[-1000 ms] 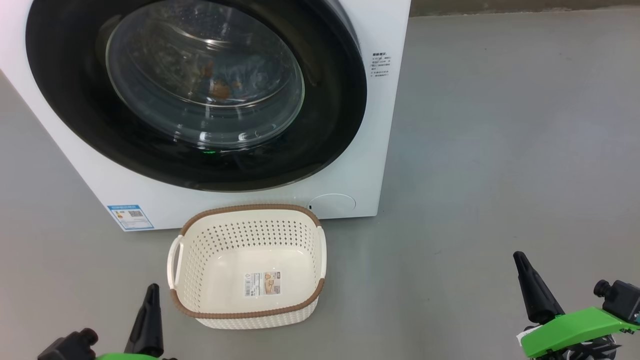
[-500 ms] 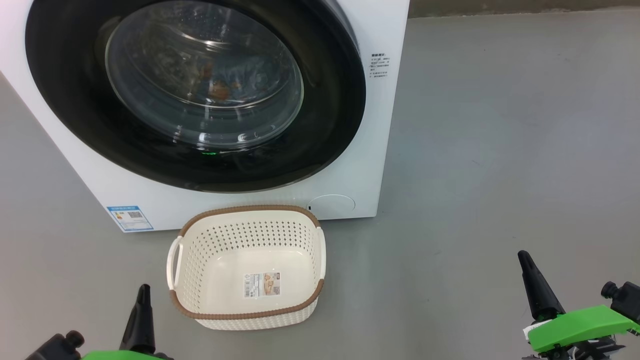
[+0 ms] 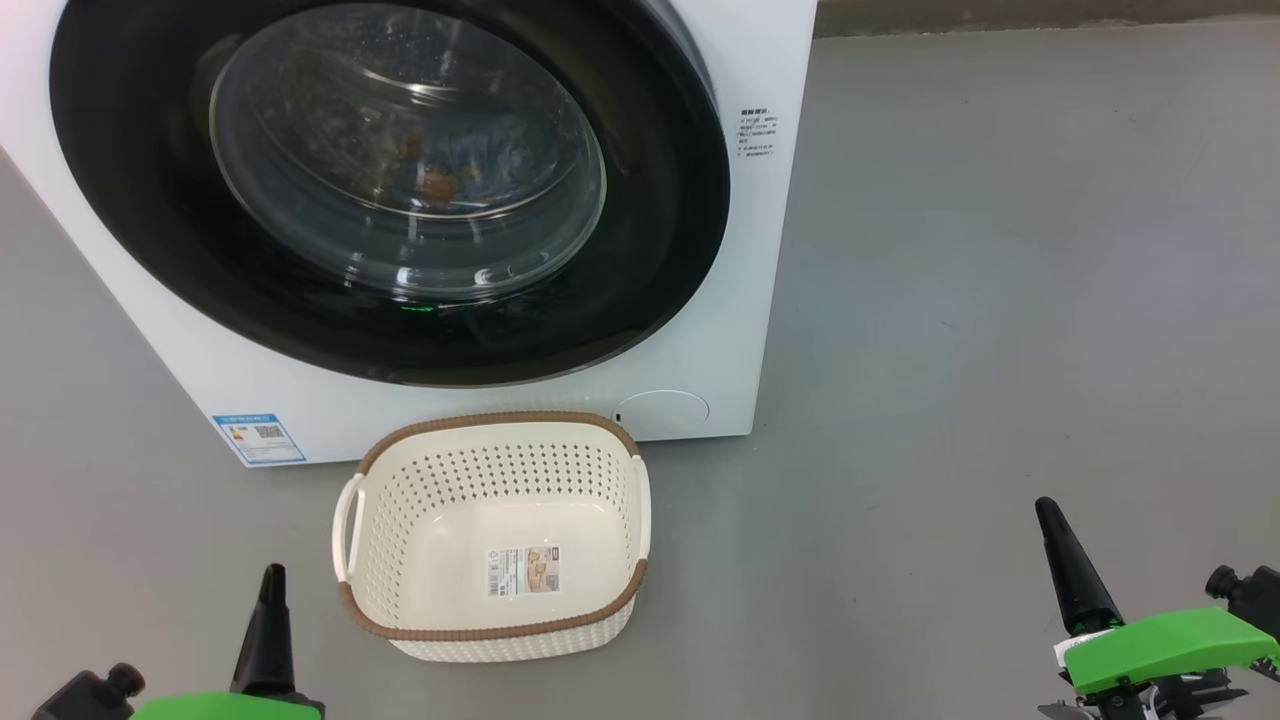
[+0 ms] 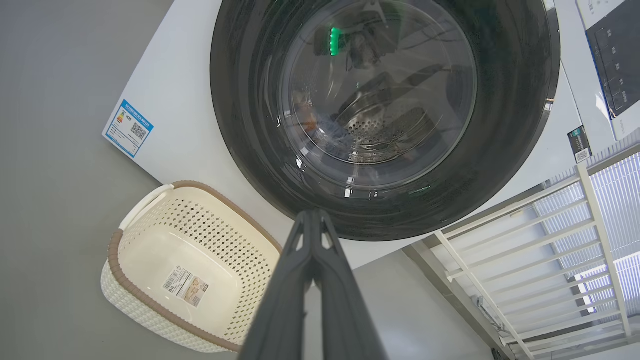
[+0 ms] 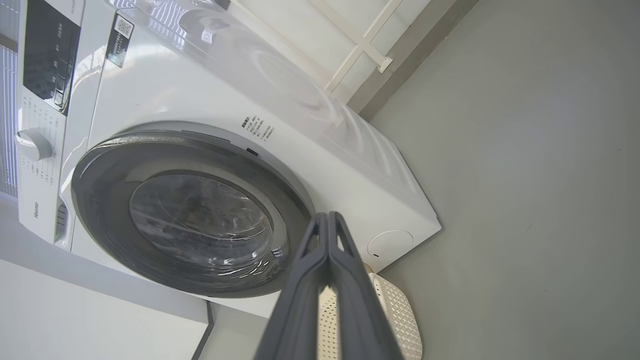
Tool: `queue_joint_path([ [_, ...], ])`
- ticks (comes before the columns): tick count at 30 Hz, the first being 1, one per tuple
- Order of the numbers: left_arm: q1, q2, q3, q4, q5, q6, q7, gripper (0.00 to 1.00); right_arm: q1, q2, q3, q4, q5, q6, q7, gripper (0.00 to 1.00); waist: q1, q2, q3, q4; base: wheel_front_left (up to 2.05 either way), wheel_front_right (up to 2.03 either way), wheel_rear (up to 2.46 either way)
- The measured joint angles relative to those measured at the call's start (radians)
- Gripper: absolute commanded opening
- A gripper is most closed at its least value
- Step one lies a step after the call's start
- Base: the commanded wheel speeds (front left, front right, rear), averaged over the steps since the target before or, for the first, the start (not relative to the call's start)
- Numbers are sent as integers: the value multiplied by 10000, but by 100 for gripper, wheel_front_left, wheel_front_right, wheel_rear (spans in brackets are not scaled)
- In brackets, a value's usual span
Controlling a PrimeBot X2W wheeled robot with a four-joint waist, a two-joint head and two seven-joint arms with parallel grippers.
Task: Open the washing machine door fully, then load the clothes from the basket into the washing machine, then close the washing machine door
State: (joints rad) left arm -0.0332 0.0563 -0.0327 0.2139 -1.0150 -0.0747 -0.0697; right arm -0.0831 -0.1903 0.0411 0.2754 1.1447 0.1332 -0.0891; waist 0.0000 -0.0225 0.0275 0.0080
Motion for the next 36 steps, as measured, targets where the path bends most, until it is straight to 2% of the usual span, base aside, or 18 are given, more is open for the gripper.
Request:
queue_joint_path([
  [36,-169,-31,614,-274,-3639,355,1011,0,-162,198,-199,98,3582,-12,525,0,1,0,-54,-53,0,0,0],
])
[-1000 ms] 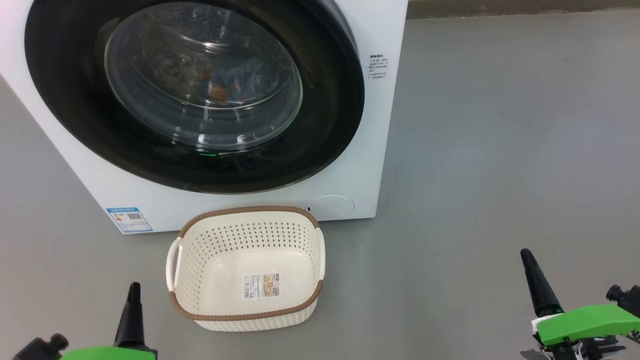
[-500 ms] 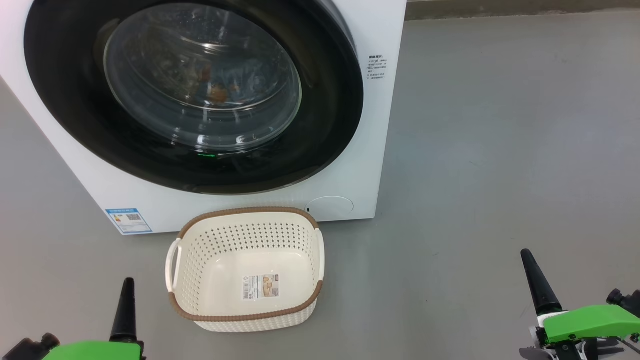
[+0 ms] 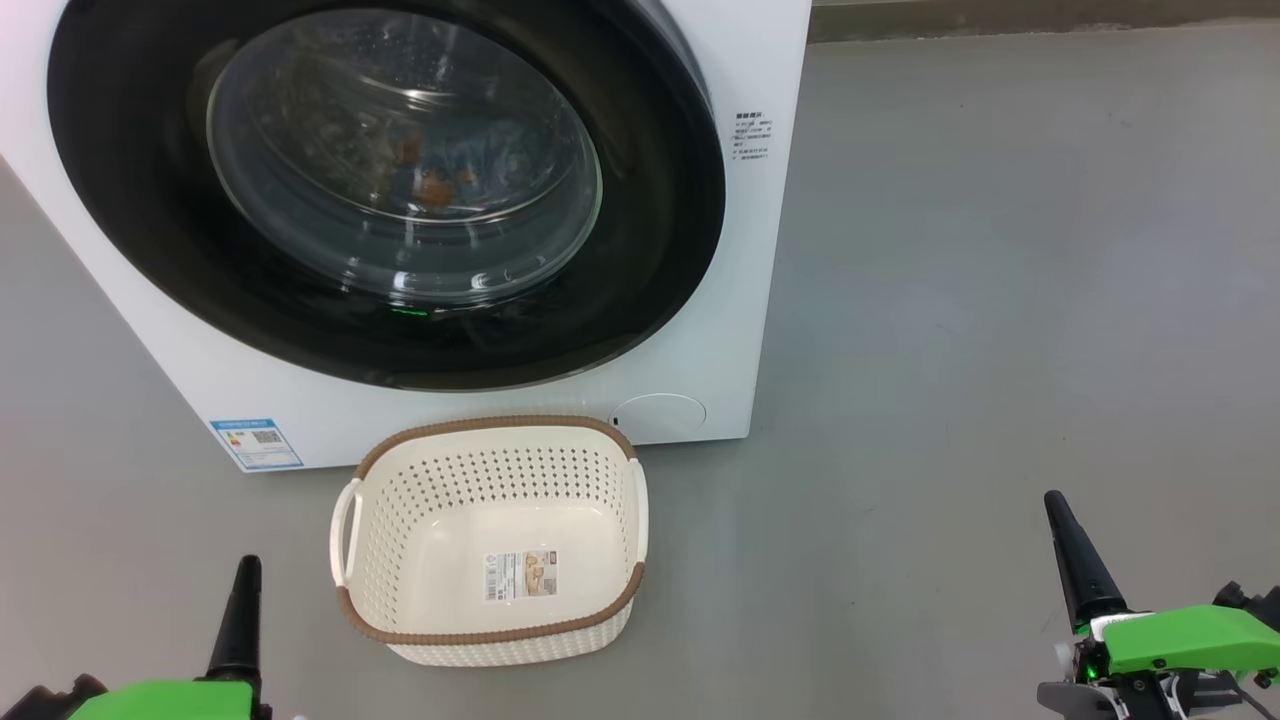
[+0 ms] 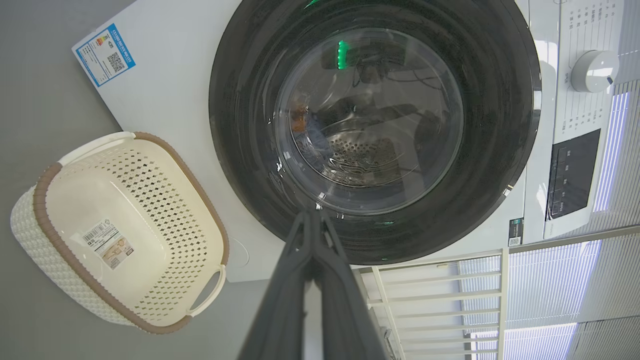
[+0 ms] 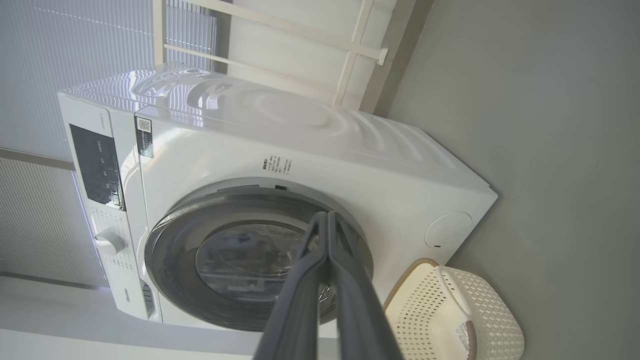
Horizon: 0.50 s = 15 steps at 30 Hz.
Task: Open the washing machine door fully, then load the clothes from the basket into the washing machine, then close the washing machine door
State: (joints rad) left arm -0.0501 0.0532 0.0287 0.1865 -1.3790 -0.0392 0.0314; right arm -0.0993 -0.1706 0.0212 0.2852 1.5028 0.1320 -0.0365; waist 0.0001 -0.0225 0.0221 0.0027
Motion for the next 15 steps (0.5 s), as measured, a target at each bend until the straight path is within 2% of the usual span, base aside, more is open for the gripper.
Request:
queue_joint_path([
  [15,-79,-13,224,-121,-1377,96,382,0,-35,8,38,6,1438,0,67,0,0,0,-21,-20,0,0,0],
])
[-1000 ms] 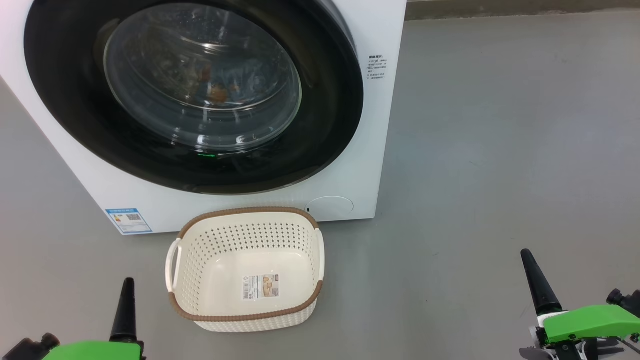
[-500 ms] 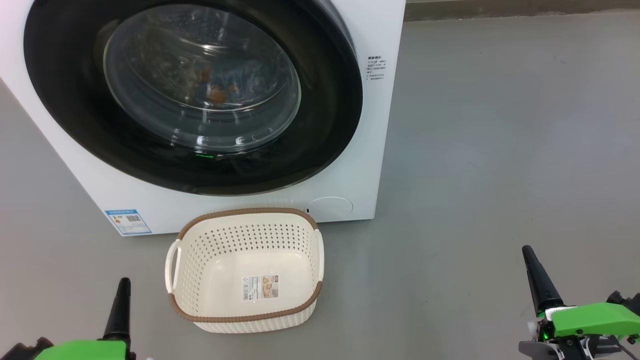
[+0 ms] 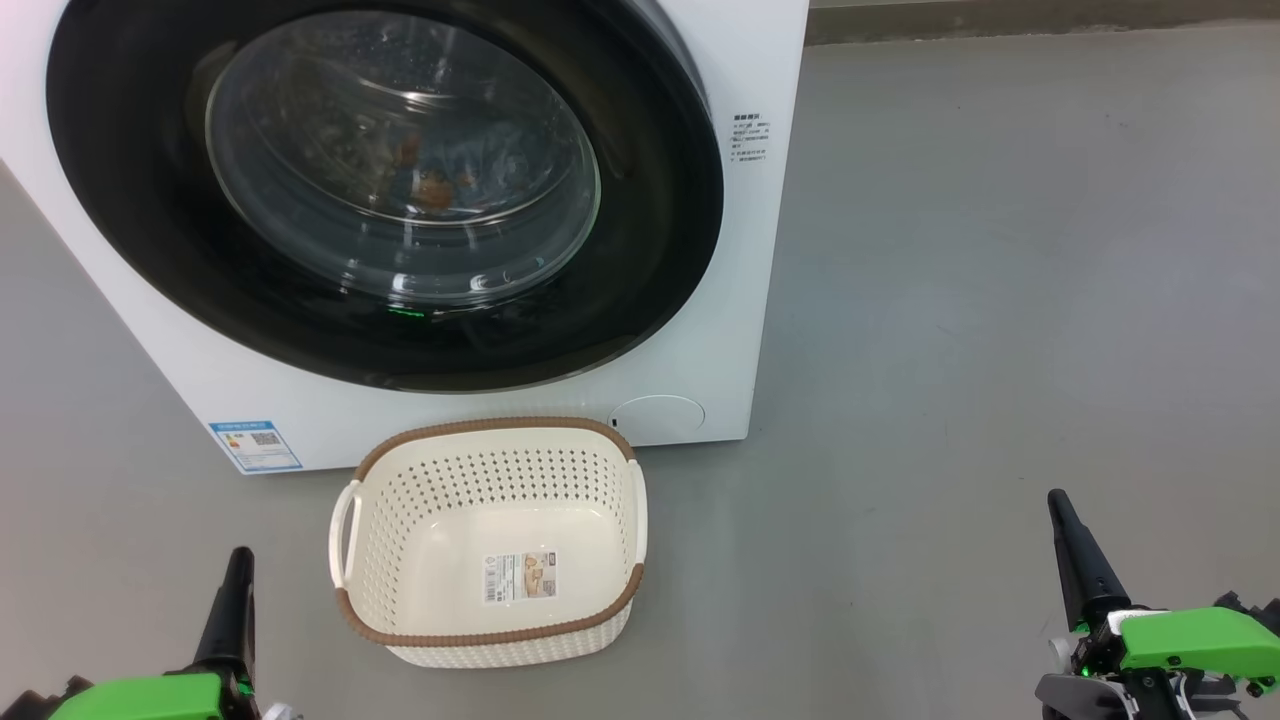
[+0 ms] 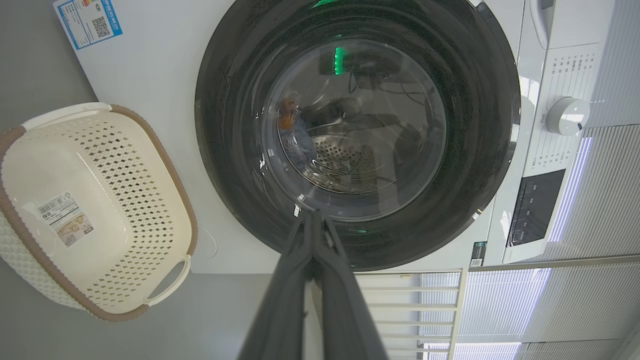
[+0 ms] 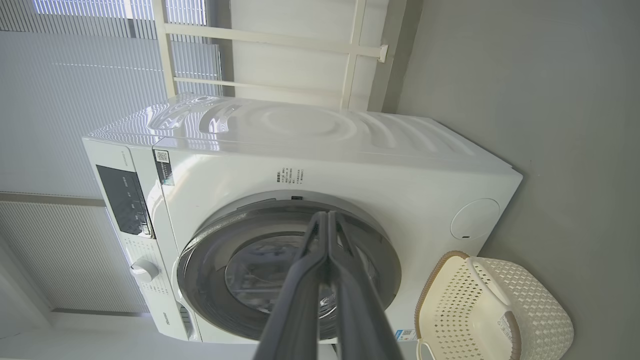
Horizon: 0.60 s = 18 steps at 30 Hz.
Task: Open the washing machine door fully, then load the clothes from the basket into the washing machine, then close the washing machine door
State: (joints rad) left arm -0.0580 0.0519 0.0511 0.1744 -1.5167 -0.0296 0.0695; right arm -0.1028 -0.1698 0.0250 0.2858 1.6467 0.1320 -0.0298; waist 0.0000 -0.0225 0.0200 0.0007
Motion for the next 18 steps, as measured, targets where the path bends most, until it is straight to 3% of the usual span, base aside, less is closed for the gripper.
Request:
queue_joint_path([
  [9,-118,-6,155,-71,-941,88,236,0,-8,-23,132,-2,1074,-2,19,0,0,0,-12,-12,0,0,0],
  [18,-118,-10,171,-81,-986,88,263,0,-18,-209,351,-17,1256,-2,-90,0,0,0,-11,-12,0,0,0],
])
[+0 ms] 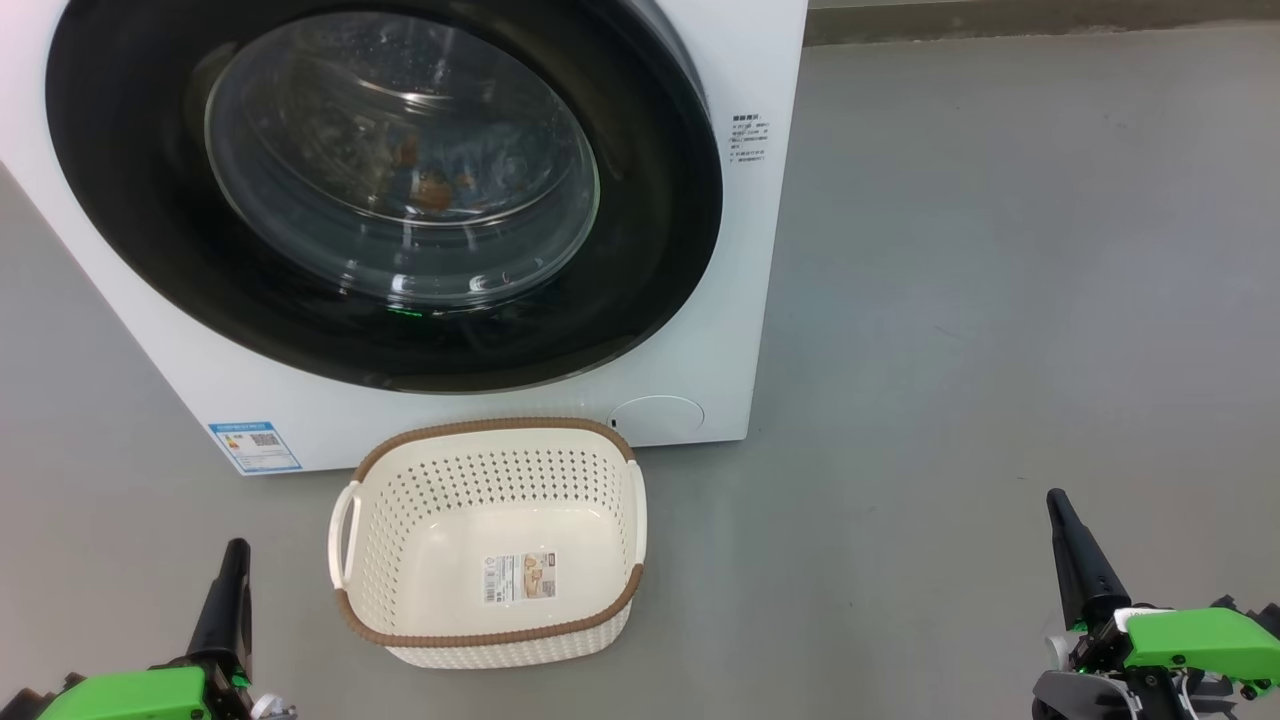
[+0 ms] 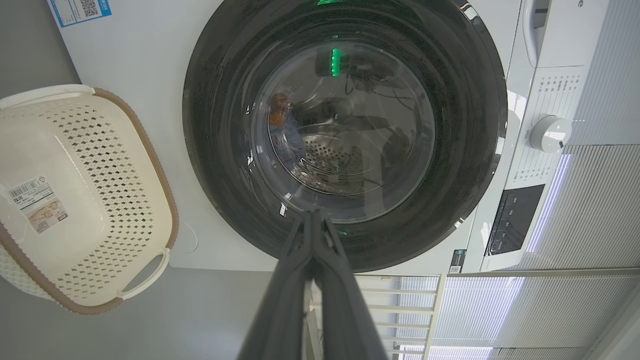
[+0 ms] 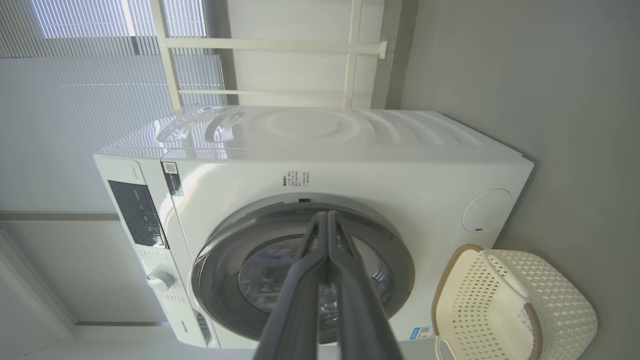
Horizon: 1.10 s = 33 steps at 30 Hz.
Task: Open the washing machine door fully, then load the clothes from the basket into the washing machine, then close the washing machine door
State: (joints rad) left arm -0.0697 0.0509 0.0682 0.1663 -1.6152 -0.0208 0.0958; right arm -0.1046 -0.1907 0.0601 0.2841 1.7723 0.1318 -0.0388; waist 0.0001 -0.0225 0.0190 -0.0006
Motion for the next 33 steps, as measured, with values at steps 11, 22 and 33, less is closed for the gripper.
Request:
queue_joint_path([
  [11,-1,-17,6,-4,0,0,0,0,-14,-207,309,-73,355,0,-251,0,0,0,2,1,0,0,0],
  [22,-1,-35,12,-6,0,0,2,0,-15,-410,625,-153,546,0,-476,0,0,0,5,1,0,0,0],
  [33,-1,-40,23,-25,0,0,8,0,-16,-662,945,-259,892,0,-742,0,0,0,7,2,0,0,0],
])
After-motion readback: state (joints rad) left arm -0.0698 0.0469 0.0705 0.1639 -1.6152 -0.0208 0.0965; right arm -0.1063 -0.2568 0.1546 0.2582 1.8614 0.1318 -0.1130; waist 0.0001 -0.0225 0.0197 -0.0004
